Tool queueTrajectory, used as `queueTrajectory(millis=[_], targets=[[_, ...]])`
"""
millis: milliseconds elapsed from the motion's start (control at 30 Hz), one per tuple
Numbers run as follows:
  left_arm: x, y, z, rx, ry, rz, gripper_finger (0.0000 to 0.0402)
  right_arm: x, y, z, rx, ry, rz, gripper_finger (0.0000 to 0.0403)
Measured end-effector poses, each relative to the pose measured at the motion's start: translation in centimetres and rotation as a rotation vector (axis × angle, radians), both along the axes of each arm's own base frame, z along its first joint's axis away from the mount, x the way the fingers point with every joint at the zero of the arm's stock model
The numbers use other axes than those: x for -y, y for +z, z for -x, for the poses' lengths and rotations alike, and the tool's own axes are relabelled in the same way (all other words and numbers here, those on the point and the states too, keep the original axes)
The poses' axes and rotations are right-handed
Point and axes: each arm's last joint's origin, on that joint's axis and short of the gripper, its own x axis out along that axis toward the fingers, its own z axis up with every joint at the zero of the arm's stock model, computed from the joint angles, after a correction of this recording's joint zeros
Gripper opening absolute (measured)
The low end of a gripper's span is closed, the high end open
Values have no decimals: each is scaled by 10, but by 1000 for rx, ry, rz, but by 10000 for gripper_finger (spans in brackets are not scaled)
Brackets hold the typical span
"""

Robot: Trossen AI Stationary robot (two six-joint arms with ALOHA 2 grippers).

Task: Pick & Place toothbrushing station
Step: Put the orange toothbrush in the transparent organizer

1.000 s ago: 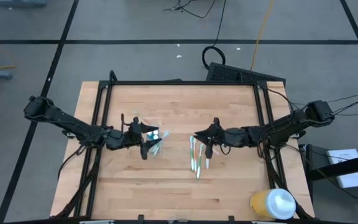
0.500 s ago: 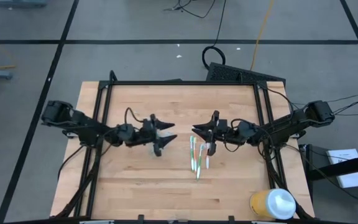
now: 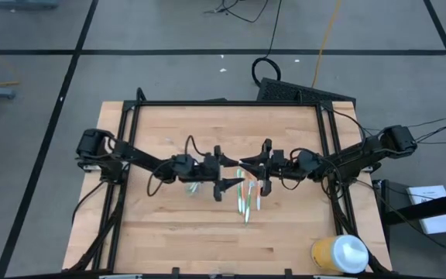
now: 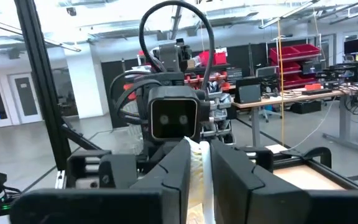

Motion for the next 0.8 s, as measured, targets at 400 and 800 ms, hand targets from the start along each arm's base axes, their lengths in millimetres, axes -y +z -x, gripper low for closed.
queueTrajectory(millis=[400,800], targets=[[-1,8,-9,34,13,-39,260,0,0,0,-2,0,0,49],[-23,7,-11,26,-5,77,119,0,0,0,0,-2,0,49]])
